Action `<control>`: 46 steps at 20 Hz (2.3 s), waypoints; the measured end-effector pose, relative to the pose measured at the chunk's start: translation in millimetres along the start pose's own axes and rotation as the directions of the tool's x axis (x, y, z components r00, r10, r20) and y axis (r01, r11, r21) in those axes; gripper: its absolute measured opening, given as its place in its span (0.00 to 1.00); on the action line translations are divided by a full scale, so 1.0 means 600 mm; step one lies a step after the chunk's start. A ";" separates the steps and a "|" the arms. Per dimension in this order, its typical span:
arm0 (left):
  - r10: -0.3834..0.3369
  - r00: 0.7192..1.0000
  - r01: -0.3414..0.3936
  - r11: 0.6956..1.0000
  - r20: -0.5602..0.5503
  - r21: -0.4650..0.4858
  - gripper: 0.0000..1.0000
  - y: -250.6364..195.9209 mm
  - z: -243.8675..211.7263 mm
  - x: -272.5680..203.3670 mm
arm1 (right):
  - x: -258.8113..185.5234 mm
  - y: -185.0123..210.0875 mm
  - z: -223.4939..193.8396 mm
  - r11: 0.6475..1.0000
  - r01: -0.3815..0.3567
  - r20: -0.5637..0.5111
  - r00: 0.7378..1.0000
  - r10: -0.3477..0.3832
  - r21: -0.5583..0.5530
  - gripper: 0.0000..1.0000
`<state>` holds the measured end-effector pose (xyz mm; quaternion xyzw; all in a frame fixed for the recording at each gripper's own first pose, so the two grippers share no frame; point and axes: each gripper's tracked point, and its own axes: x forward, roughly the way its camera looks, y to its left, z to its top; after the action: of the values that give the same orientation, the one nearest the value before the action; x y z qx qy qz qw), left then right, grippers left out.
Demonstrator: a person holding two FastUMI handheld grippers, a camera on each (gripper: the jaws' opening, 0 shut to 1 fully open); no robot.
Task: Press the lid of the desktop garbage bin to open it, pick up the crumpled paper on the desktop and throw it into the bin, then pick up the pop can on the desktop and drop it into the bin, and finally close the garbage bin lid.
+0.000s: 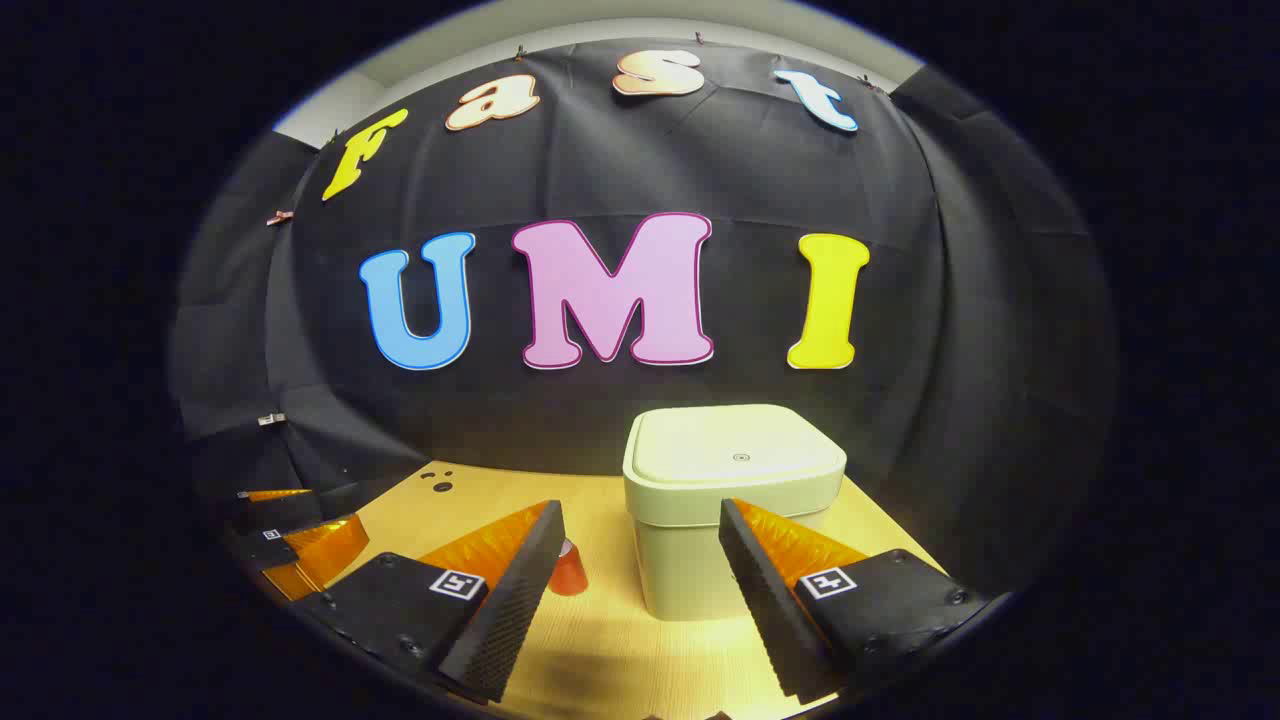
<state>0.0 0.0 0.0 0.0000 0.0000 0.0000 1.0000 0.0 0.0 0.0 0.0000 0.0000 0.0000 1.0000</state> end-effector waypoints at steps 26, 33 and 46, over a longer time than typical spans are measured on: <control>-0.033 0.999 0.034 0.999 -0.025 0.021 0.95 -0.017 -0.027 0.024 | -0.011 -0.023 -0.012 1.000 0.014 -0.037 0.999 -0.014 -0.021 0.98; -0.039 0.999 0.039 0.999 -0.022 0.022 0.95 -0.015 -0.025 0.027 | 0.001 -0.028 -0.008 0.999 0.022 -0.044 0.999 -0.024 -0.030 0.77; -0.063 0.998 0.064 0.997 -0.030 0.030 0.95 -0.023 -0.034 0.032 | 0.022 -0.042 0.009 1.000 0.022 -0.068 0.997 -0.023 -0.017 0.16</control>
<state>19.4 -13.9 -20.2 0.0153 0.0145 -0.0319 0.9993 13.0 -25.0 5.2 -0.0081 0.0342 -0.0111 0.9993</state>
